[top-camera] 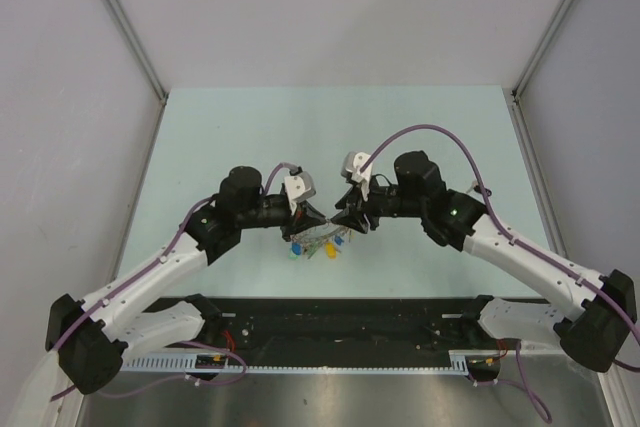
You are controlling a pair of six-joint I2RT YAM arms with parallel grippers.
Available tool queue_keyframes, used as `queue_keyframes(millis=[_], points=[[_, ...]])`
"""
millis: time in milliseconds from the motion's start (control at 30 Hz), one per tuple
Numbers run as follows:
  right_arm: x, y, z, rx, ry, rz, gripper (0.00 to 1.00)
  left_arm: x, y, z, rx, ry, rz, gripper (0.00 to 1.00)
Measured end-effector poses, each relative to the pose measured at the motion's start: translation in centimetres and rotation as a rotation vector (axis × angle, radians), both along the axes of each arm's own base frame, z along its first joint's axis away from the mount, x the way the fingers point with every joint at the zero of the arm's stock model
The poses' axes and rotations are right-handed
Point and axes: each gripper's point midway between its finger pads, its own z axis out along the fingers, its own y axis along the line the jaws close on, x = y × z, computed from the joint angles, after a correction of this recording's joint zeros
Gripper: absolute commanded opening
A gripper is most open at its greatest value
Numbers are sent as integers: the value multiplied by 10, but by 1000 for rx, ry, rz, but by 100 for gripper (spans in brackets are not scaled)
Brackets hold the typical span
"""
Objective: Put the keys on the keyring
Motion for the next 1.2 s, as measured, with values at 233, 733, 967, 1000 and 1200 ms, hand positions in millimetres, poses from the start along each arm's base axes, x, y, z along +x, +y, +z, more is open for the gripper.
queue_keyframes(millis=[233, 733, 967, 1000, 1200], points=[[-6, 9, -21, -65, 28, 38, 42, -1, 0, 1, 6, 3, -1, 0], [-1, 17, -28, -85, 35, 47, 24, -4, -1, 0, 10, 7, -8, 0], [-3, 19, -30, -88, 33, 58, 0, -3, 0, -1, 17, 0, -4, 12], [-3, 19, -30, -88, 32, 59, 0, -2, 0, -1, 18, -1, -2, 15], [-2, 16, -24, -83, 8, 49, 0, 2, 4, 12, -2, -55, 28, 46]])
